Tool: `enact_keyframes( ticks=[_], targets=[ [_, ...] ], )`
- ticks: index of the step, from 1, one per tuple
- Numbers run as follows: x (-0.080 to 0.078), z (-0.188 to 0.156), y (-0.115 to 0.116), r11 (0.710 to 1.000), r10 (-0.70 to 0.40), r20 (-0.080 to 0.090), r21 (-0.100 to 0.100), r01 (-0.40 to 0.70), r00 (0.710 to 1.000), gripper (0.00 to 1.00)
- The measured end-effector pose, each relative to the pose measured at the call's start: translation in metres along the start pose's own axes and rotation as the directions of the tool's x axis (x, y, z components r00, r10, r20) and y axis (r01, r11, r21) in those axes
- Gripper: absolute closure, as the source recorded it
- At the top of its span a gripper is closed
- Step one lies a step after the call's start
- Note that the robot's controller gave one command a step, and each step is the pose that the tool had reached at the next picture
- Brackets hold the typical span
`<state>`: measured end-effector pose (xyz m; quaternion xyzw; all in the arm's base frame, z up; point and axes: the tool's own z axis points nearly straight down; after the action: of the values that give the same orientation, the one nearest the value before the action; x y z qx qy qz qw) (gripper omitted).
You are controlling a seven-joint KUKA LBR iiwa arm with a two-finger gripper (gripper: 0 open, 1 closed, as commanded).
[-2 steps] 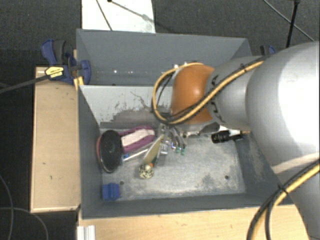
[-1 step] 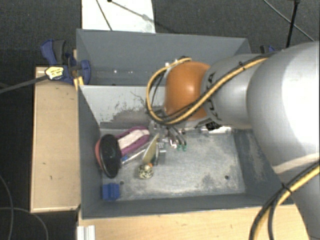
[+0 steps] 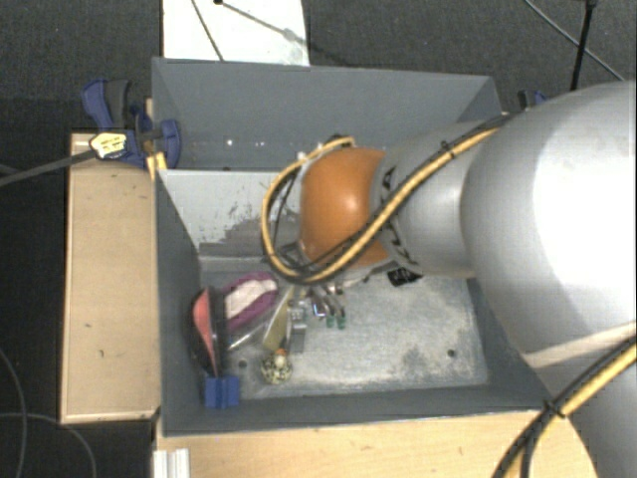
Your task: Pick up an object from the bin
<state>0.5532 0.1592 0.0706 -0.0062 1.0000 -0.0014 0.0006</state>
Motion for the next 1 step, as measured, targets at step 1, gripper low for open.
enact_keyframes(
  ticks=[1],
  targets=[
    [0.0086, 0.0006, 0.0471, 0.997, 0.081, 0.001, -0.001, -0.081, 0.997, 0.00]
  ],
)
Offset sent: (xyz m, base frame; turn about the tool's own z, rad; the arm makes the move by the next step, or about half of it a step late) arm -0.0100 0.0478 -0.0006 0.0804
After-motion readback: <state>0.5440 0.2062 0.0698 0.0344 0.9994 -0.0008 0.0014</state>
